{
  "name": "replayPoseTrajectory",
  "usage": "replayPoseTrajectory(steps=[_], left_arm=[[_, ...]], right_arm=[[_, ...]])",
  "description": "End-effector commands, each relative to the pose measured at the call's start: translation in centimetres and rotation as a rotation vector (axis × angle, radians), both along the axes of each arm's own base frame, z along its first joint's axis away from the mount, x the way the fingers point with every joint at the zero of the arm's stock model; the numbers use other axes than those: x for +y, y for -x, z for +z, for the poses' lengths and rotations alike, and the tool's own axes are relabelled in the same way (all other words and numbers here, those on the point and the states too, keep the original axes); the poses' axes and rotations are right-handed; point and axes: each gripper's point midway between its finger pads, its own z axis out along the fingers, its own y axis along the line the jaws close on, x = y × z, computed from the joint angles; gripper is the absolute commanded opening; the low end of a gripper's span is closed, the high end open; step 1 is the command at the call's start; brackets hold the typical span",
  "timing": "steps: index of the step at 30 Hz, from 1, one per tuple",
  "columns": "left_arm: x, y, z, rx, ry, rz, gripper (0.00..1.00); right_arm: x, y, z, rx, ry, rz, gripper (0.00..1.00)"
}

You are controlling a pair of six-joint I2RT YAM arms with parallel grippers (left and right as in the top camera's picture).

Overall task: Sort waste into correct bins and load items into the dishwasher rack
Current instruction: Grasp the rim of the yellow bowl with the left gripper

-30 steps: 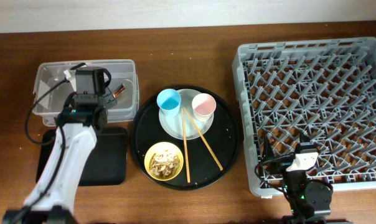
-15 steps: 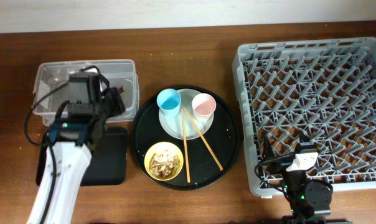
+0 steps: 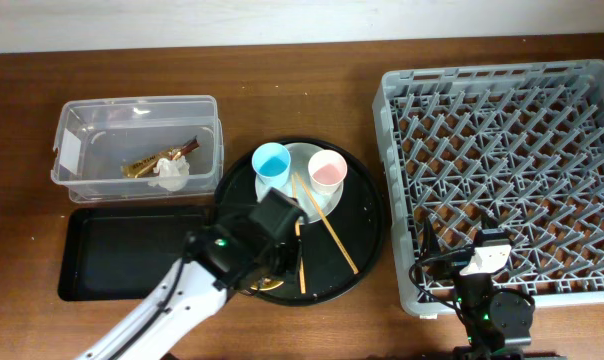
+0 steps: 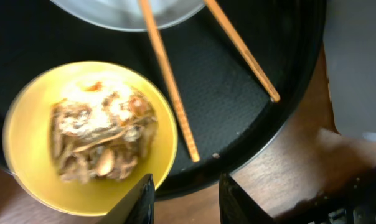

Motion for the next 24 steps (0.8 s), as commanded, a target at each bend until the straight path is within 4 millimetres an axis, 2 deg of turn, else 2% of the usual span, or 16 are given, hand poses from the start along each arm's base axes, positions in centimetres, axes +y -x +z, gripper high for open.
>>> replayPoseTrajectory(steps=[1, 10, 13, 16, 20, 22, 24], left_arm=[[-0.6, -0.2, -1.9, 0.002, -0.049, 0.025, 0.33], [-0.7, -0.2, -9.0, 0.138, -0.202, 0.018, 0.33], [-0.5, -0.2, -9.7, 0.15, -0.225, 0.019, 0.32], [-0.4, -0.1, -10.2, 0.16, -0.236, 0.019, 0.16], [-0.4, -0.1, -10.2, 0.16, -0.235, 0.018, 0.01], [-0.4, -0.1, -10.0, 0.161, -0.236, 0.018, 0.0], [-0.6, -0.3, -9.0, 0.152, -0.227, 0.018, 0.0]], right_arm=[[0.0, 0.0, -0.2, 0.005, -0.011, -0.003, 0.98], [0.0, 0.0, -0.2, 0.005, -0.011, -0.003, 0.99], [0.0, 0.0, -0.2, 0.005, -0.011, -0.003, 0.98], [0.0, 0.0, -0.2, 0.005, -0.011, -0.003, 0.98], [0.0, 0.0, -0.2, 0.005, -0.011, -0.003, 0.98], [0.0, 0.0, -0.2, 0.005, -0.011, -0.003, 0.98], [0.0, 0.0, -0.2, 0.005, -0.011, -0.003, 0.98]])
